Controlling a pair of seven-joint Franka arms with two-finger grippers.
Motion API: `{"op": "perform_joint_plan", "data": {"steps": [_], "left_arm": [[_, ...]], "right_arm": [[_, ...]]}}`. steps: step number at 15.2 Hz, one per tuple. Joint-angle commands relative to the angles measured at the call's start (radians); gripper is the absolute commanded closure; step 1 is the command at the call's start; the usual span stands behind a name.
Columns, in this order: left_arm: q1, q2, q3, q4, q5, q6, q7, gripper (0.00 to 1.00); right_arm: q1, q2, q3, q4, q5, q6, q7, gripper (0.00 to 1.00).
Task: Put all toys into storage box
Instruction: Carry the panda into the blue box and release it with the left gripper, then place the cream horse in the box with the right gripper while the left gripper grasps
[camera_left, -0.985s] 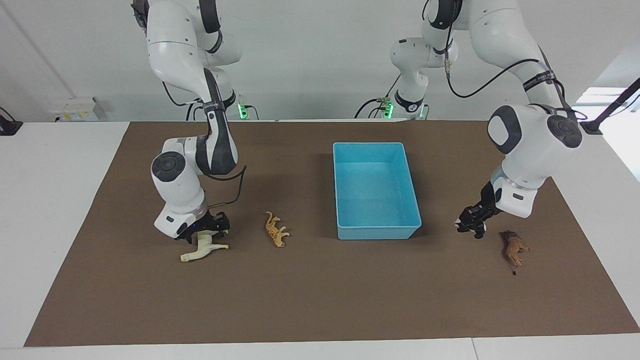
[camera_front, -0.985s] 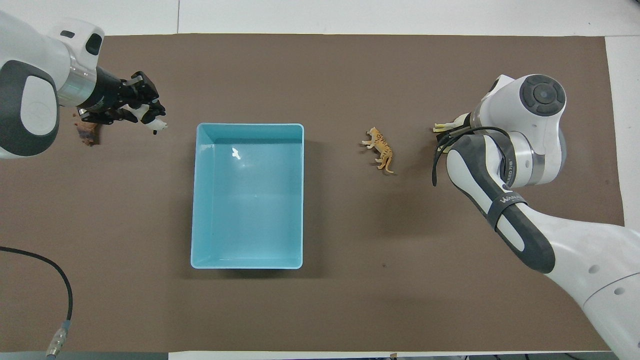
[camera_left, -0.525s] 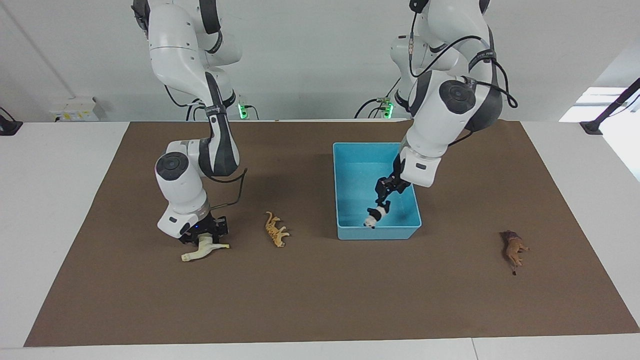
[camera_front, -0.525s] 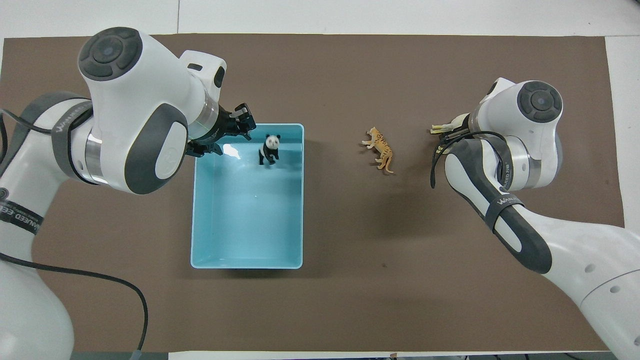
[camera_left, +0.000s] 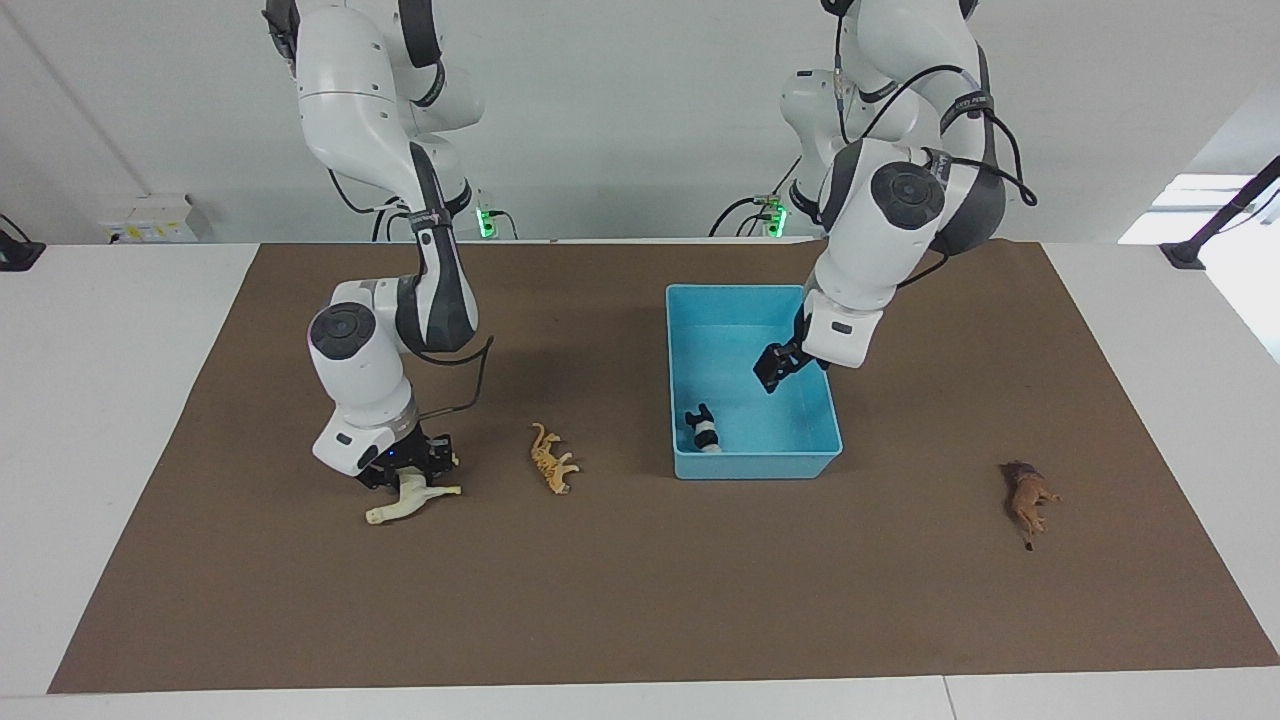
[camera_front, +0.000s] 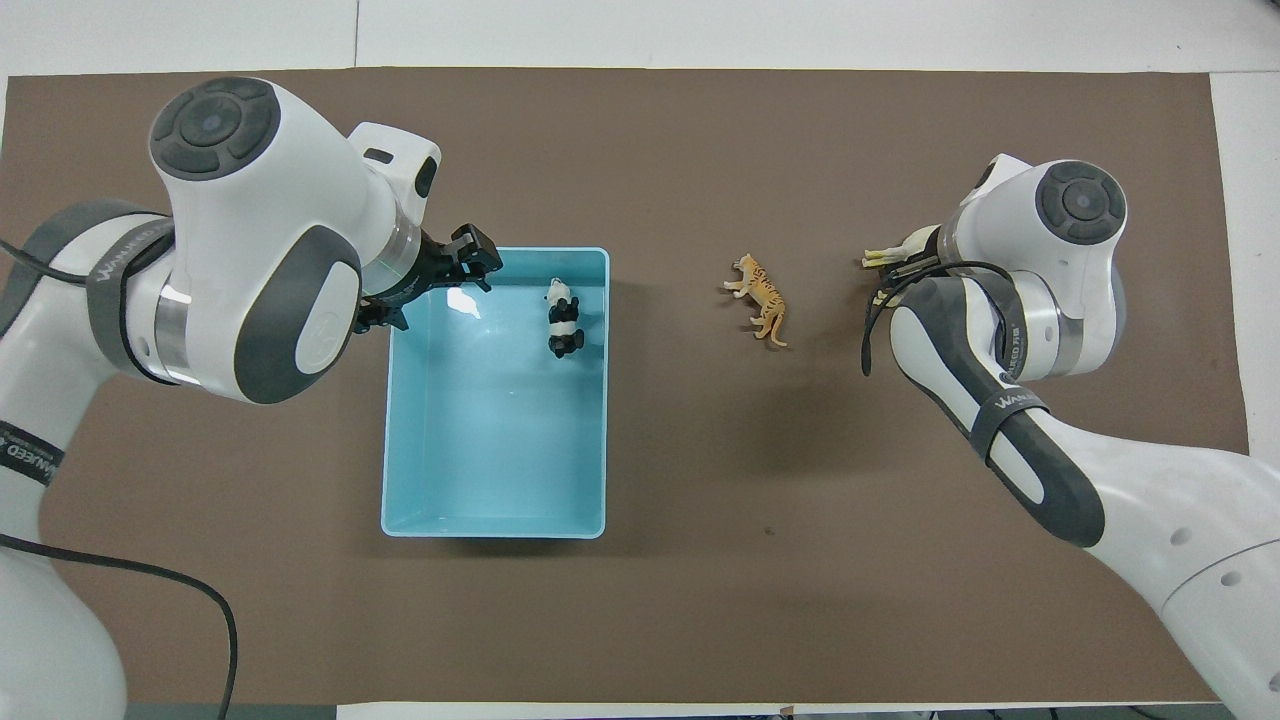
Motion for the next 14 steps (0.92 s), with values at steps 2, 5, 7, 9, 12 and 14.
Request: {"op": "perform_joint_plan", "data": {"steps": [2,5,7,9,12,14], "left_arm": [[0.173,-0.002,-0.001,-0.016,0.03,0.083,0.265,0.0],[0.287,0.05,0.0,-0.012,0.039,0.186,0.431,0.0],[0.358,0.079,-0.001,-0.028,0.075,0.281,0.517,0.0],[0.42,0.091,-0.001,-0.08,0.076,0.376,0.627,0.0],[0.43,0.169,-0.001,-0.093,0.075,0.476,0.645,0.0],[0.435,0.22,-0.001,-0.098,0.075,0.55,0.648,0.0]], "right_arm": [[0.101,-0.007,0.001,0.332,0.022,-0.352,0.087,1.0],[0.266,0.039,0.001,0.533,0.016,-0.475,0.375,1.0],[0.38,0.073,0.001,0.604,0.043,-0.468,0.512,1.0],[0.457,0.091,0.001,0.612,0.113,-0.428,0.551,1.0],[0.625,0.178,-0.02,0.609,0.076,-0.327,0.612,1.0],[0.664,0.246,-0.013,0.604,0.036,-0.284,0.616,1.0]]}}
